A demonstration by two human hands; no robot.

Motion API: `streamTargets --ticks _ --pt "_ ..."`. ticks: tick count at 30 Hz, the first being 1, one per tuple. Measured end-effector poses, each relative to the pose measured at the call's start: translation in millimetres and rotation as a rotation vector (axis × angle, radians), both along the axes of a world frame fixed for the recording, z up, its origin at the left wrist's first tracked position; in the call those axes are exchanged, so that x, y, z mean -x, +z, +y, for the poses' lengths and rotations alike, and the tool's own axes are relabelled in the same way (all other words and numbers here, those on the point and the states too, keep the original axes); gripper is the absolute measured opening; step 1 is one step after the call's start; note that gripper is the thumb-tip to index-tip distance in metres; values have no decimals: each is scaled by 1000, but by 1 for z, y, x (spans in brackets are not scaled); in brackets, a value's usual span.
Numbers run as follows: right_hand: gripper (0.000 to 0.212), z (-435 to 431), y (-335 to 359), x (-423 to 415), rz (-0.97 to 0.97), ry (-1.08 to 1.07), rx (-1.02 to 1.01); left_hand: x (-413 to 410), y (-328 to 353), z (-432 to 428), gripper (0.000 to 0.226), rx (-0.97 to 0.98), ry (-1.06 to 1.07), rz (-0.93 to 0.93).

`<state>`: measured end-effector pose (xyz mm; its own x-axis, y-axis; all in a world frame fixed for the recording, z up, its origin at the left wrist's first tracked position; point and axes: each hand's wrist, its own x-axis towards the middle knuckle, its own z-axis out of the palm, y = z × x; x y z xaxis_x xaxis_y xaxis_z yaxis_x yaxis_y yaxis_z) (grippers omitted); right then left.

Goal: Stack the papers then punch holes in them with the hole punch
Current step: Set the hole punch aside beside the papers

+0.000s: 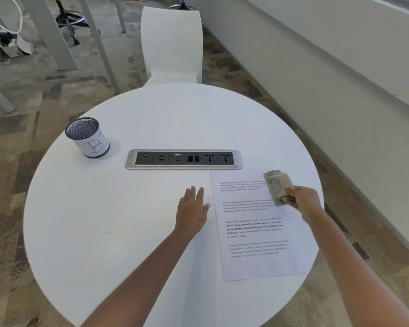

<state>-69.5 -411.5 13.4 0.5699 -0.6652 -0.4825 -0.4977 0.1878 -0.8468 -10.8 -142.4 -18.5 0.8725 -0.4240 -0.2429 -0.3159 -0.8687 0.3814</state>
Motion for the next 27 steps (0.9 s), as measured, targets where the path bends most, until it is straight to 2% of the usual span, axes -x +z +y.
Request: streamTargets --ticks 3,8,13,15,20,23,27 --pt "30 -26 -8 -1 18 -99 0 4 -11 -4 56 -99 -13 -7" --pt "34 -47 -17 -3 46 -224 -26 7 -21 -9 60 -165 -2 1" --pt "34 -59 -21 -7 68 -226 -39 8 -27 -12 60 -195 2 24" --pt "30 -63 -23 -9 80 -215 -48 8 -29 -12 59 -205 3 28" --pt "5 -67 -29 -8 111 -196 -65 10 -32 -12 58 -212 6 24" --pt "23 -69 -34 -7 115 -191 -77 10 -34 -11 58 -216 6 14" --pt "24 -71 -37 -6 95 -199 -89 10 -35 -9 58 -217 3 2"
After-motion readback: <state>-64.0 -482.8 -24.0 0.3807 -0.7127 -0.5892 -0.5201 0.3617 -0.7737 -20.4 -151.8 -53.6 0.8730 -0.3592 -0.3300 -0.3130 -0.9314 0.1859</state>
